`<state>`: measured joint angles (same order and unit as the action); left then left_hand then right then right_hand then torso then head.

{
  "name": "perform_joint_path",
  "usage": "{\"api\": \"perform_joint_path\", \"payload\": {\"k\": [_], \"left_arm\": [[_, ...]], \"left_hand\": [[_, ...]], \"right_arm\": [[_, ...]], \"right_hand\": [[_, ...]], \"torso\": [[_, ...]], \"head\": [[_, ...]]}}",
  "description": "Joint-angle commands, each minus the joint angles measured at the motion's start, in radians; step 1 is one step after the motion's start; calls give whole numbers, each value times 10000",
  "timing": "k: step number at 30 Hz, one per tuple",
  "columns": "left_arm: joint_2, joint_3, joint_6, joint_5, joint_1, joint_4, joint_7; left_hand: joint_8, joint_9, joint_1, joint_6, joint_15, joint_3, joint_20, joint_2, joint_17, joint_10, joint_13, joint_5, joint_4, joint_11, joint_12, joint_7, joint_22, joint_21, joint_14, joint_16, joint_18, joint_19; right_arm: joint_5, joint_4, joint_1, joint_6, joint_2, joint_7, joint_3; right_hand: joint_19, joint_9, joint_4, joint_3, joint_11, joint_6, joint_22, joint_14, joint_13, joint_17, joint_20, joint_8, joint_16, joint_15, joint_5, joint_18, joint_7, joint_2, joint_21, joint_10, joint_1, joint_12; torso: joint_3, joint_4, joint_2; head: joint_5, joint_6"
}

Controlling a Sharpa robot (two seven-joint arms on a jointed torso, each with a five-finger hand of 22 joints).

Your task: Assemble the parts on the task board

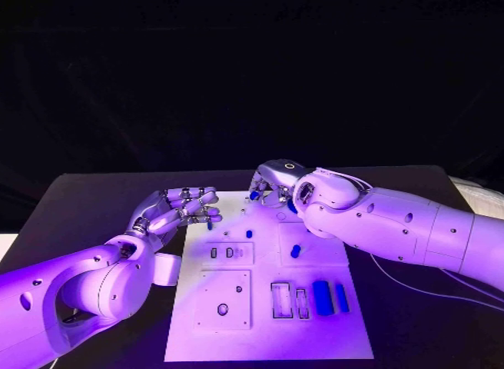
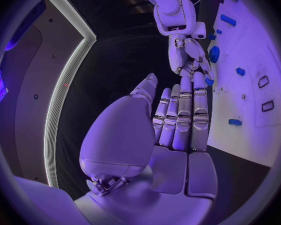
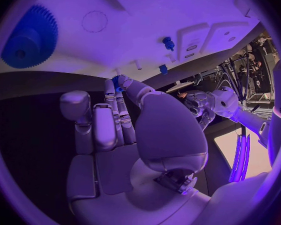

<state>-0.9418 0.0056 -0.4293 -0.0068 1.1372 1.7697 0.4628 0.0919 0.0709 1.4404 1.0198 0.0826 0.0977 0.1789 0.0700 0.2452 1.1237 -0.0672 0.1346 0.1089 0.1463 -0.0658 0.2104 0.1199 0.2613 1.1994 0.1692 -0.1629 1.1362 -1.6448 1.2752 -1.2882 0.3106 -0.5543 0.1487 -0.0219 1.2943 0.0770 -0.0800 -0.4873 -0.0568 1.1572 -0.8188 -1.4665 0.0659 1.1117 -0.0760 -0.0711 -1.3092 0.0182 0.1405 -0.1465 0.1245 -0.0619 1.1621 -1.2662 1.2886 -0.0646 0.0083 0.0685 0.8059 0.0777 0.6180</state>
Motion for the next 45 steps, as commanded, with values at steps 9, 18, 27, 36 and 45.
{"api": "perform_joint_path", "payload": {"k": [9,18,27,36,45], "left_arm": [[28,9,236,-47,50,43,8],[19,9,252,-46,71,50,-9],[13,9,262,-46,84,38,-25],[0,9,279,-46,100,35,-49],[-61,8,293,-39,105,47,-65]], "left_hand": [[-47,-10,9,-36,53,-33,52,-79,16,-76,-13,-38,-24,25,40,2,-13,-73,-33,-55,-139,36],[-50,-9,9,-38,55,-39,54,-80,21,-81,-13,-39,-30,27,40,4,-15,-78,-37,-62,-138,36],[-57,-8,10,-44,59,-50,58,-83,31,-95,-14,-41,-40,31,40,7,-18,-87,-45,-75,-138,34],[-62,-8,11,-49,62,-57,60,-84,38,-105,-13,-42,-47,35,41,11,-20,-92,-49,-83,-137,33],[-71,-7,12,-59,67,-68,63,-88,49,-125,-13,-44,-59,41,43,16,-24,-102,-55,-96,-137,31]], "right_arm": [[-138,-644,64,-107,544,76,-10],[-153,-849,112,-500,706,80,-24],[-147,-879,121,-533,766,108,-35],[-84,-746,118,-45,604,202,-41],[499,615,12,136,-811,376,31]], "right_hand": [[-21,136,15,-88,-68,-19,-35,-452,-15,36,-66,37,-95,1,-86,152,65,-6,79,44,-60,45],[-39,135,42,-99,-84,-44,-50,-448,-16,56,-79,53,-121,-15,-122,151,78,-34,101,79,-96,44],[-92,99,105,-108,-140,-228,-69,-438,-32,106,-118,107,-180,-67,-149,150,140,-144,140,280,-187,60],[-345,-127,162,249,-531,-2212,237,-258,-46,-412,-460,95,43,-377,-258,89,389,-668,22,2358,-230,37],[-232,-30,242,257,-449,-1503,57,-329,39,-131,-459,-102,-191,-326,82,99,458,-514,185,1371,-129,-346]], "torso": [[2,9,16],[1,9,21],[-1,11,28],[2,3,23],[0,-6,33]], "head": [[-58,-27],[-70,11],[-65,14],[-77,-1],[-56,-12]]}}
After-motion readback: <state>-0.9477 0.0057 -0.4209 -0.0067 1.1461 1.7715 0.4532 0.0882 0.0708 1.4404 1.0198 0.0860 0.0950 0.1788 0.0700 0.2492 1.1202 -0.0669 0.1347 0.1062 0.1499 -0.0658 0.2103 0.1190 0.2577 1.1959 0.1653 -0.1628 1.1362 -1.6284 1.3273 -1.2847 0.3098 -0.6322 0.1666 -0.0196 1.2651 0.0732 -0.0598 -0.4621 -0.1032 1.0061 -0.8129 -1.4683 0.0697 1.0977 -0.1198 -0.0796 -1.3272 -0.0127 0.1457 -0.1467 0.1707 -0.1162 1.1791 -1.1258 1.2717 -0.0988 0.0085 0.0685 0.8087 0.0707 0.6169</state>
